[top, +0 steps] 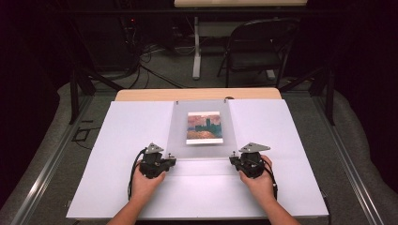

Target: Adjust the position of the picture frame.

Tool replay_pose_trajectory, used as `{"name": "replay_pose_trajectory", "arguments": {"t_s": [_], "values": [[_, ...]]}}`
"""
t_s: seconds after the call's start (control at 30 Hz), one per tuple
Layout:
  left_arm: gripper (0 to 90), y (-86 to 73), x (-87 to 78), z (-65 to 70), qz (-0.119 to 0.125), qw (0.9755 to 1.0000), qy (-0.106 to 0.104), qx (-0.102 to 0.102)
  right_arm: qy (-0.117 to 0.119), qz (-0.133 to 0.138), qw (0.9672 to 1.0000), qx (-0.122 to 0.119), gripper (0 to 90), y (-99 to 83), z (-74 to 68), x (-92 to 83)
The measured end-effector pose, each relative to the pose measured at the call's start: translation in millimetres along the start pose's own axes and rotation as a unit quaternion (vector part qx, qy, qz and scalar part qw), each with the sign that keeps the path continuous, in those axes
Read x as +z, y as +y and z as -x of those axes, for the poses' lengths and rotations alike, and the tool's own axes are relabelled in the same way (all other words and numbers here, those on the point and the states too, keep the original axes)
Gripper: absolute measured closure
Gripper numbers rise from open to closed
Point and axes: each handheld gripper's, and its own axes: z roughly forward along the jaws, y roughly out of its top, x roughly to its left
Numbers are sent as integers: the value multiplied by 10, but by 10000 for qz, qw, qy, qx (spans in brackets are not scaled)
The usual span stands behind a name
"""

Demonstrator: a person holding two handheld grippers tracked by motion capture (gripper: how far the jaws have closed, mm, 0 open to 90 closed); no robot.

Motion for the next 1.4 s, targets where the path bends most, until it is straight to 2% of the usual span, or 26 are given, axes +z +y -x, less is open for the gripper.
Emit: {"name": "replay_pose_trajectory", "arguments": {"t_s": [0.37,0.5,0.57,0.67,0.77,1.23,1.3,1.33,1.4], "values": [[838,8,18,-6,50,10000,42,-24,-9,18,10000,-9,855,-10,34,28],[834,1,20,-14,84,9999,20,-81,15,11,10000,8,855,-15,35,35],[830,2,16,-27,49,9999,-63,-78,18,-3,10000,4,855,-18,38,36],[823,-13,21,-42,123,9997,-113,-201,20,13,10000,32,855,-27,35,35],[820,-18,20,-38,131,9996,-102,-223,10,39,10000,23,854,-32,38,37],[815,-15,13,-30,142,9996,-75,-241,28,43,9999,105,852,-34,41,35],[811,-16,9,-31,173,9995,-77,-267,43,45,9999,115,846,-35,45,34],[780,-13,-8,-24,184,9995,-42,-248,48,48,9998,192,774,-43,52,33],[770,-13,-19,-12,239,9995,-9,-217,36,35,9998,185,757,-45,58,28]]}}
